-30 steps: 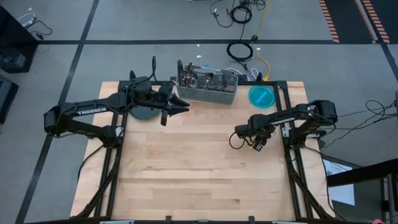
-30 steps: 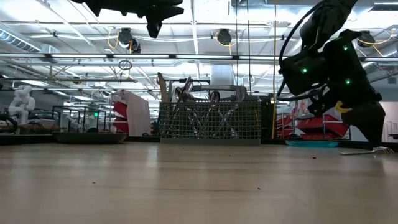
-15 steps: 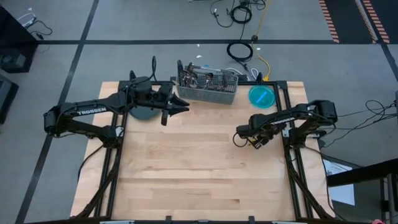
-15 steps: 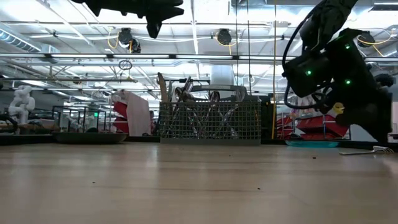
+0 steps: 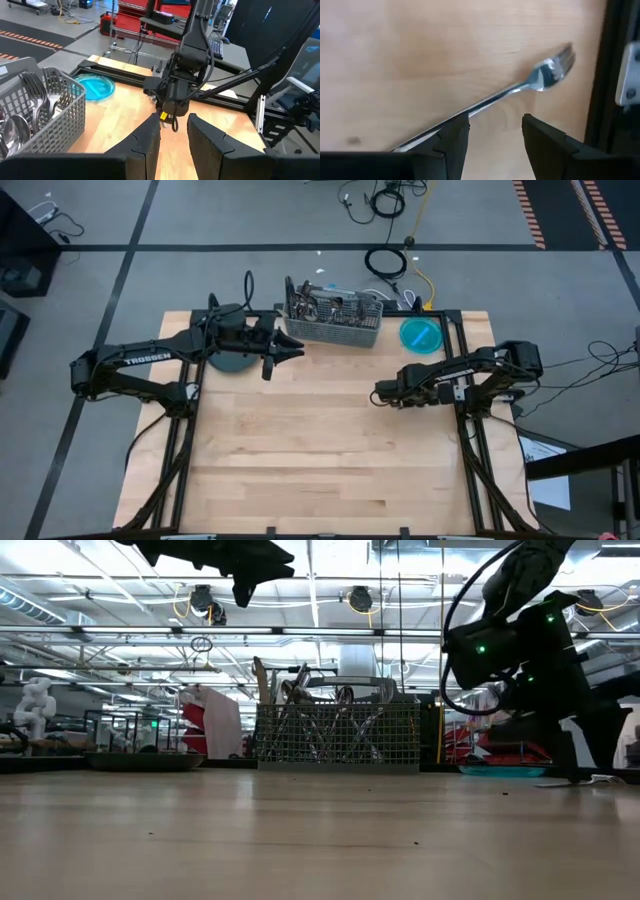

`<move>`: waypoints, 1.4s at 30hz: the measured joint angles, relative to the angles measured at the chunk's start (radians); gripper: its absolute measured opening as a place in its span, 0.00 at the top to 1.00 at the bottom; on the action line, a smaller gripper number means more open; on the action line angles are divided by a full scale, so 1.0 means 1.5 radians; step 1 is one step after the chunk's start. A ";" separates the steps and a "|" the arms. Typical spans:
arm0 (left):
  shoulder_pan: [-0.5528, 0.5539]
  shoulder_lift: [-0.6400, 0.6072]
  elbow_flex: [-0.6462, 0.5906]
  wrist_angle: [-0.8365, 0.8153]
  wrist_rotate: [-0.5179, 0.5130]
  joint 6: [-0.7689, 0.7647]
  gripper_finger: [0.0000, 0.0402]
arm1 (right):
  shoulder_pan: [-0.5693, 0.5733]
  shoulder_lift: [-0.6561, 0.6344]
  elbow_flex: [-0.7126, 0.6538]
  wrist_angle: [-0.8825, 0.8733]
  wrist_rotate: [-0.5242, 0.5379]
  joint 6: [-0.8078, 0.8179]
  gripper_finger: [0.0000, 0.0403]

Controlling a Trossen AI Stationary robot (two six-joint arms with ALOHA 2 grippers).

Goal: Sort silverware
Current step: Put the fork into the silverware basket

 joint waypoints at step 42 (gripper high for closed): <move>0.001 0.000 0.001 -0.003 -0.106 0.003 0.74 | 0.033 -0.027 0.087 0.469 0.110 -0.838 0.62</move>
